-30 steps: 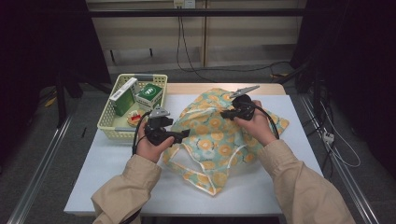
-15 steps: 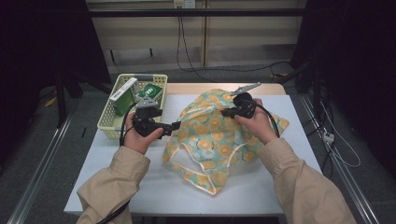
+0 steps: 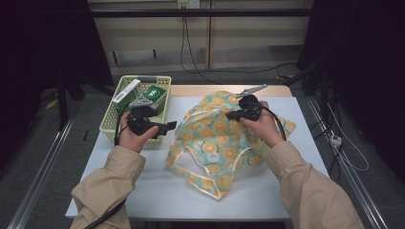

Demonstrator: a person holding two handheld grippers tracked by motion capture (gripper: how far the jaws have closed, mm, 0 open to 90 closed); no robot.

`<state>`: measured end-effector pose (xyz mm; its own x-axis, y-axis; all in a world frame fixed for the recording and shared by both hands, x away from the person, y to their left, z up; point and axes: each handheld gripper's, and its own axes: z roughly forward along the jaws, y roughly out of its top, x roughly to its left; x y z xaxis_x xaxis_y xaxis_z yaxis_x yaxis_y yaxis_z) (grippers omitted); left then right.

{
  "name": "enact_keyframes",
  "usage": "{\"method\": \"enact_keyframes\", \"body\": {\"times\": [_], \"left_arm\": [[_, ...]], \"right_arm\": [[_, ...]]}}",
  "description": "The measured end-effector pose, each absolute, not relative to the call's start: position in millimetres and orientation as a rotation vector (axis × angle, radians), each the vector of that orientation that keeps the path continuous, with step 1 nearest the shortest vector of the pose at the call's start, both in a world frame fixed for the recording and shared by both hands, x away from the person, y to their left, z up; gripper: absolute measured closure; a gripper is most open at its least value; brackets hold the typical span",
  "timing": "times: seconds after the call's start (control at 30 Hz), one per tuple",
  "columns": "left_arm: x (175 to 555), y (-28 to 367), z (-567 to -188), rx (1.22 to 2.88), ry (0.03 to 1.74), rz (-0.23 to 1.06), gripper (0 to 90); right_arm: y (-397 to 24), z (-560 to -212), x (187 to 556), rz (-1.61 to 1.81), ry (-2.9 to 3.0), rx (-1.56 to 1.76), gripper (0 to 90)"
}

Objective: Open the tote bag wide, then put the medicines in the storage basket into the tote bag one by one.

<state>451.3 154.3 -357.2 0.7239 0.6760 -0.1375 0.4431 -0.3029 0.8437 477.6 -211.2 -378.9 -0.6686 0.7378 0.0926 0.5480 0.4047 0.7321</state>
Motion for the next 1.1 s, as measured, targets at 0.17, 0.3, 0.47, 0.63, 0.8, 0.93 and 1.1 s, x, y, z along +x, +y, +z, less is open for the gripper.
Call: {"method": "enact_keyframes", "body": {"times": [0.17,0.3,0.47,0.63,0.8,0.93,1.1], "left_arm": [[457,164,-356,1.948,0.872,0.31,6.4],[460,170,-355,1.964,0.855,0.331,6.4],[464,176,-353,1.973,0.839,0.337,6.4],[471,183,-350,1.974,0.844,0.344,6.2],[479,190,-350,1.972,0.839,0.363,6.2],[487,197,-351,1.96,0.855,0.377,6.3],[497,204,-354,1.958,0.881,0.37,6.3]], "right_arm": [[-211,-379,478,1.123,2.419,1.127,90.0],[-212,-379,478,1.121,2.415,1.139,90.0],[-213,-379,478,1.137,2.415,1.135,90.0],[-214,-379,477,1.128,2.419,1.138,90.0],[-214,-377,477,1.143,2.419,1.128,90.0],[-216,-378,478,1.152,2.414,1.146,90.0],[-216,-379,479,1.168,2.417,1.139,90.0]]}}
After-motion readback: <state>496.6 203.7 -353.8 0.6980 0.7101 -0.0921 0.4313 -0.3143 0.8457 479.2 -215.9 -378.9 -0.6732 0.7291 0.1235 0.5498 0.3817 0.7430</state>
